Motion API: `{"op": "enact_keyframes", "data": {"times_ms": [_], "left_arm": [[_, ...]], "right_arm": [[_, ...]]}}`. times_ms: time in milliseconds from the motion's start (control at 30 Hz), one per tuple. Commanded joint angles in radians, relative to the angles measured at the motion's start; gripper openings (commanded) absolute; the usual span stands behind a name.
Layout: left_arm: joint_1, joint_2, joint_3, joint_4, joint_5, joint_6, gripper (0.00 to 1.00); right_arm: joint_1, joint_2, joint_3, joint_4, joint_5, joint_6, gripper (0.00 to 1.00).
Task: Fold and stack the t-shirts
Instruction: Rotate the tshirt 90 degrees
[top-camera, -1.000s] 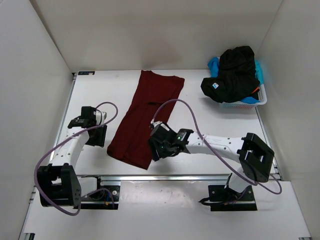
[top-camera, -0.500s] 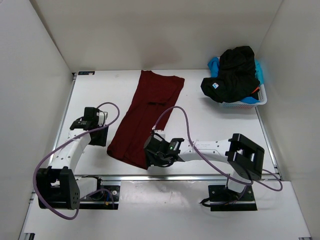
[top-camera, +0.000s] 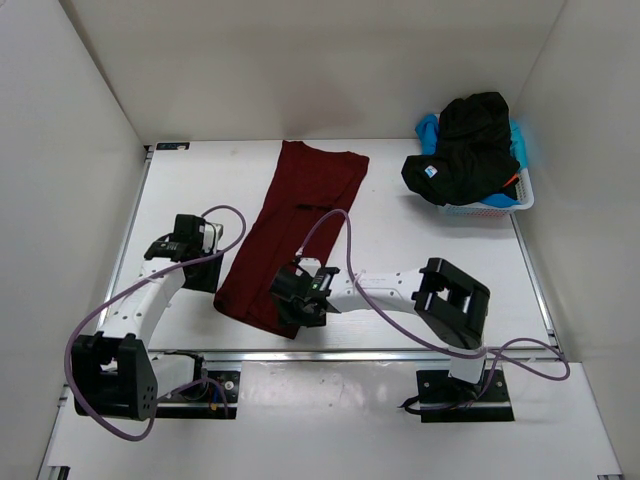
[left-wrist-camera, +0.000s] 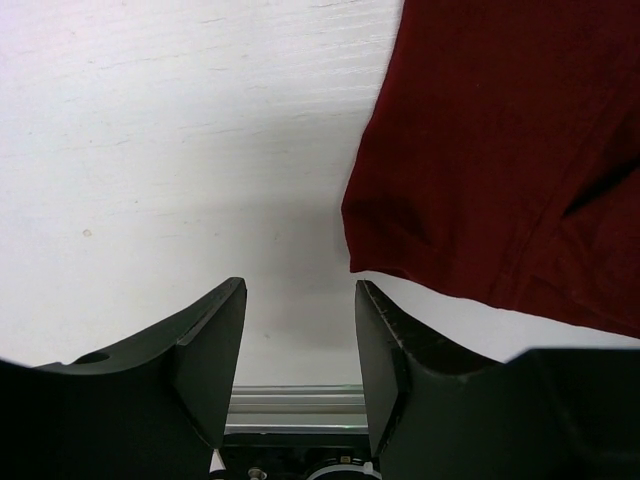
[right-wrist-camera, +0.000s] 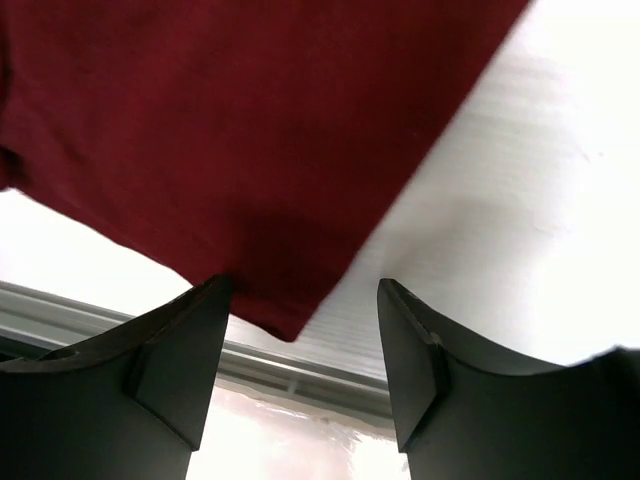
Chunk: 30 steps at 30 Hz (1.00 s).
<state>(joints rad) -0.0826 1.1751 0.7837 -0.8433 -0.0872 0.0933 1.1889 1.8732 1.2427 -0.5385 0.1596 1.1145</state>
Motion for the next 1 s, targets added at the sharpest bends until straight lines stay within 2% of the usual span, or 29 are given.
{"op": "enact_keyframes", "data": {"times_ms": [0,67,200,333,600,733,800,967], "left_arm": [[-0.005,-0.028,-0.003,0.018,0.027,0.006,0.59],[-0.006,-0.035,-0.011,0.013,0.038,0.007,0.59],[-0.005,-0.041,-0.008,0.013,0.037,0.017,0.58],[0.004,-0.054,-0.017,0.015,0.046,0.029,0.59],[-0.003,-0.061,-0.012,0.012,0.055,0.034,0.59],[-0.006,-0.063,-0.020,0.013,0.056,0.037,0.59],[-0.006,-0.065,-0.015,0.019,0.066,0.039,0.58],[-0.026,-0.060,-0.006,0.013,0.079,0.057,0.59]], "right_arm": [[0.017,0.020,0.037,-0.130,0.049,0.054,0.58],[0.006,0.021,0.018,-0.088,0.020,0.044,0.56],[0.005,0.043,0.007,-0.023,-0.017,0.031,0.42],[0.015,0.061,0.049,-0.049,-0.011,0.028,0.40],[-0.017,0.058,0.017,-0.008,-0.028,0.079,0.40],[-0.023,0.060,-0.026,0.037,-0.074,0.094,0.17],[-0.031,0.049,-0.061,0.049,-0.097,0.123,0.01],[-0.054,-0.076,-0.221,0.045,-0.062,0.172,0.00]]}}
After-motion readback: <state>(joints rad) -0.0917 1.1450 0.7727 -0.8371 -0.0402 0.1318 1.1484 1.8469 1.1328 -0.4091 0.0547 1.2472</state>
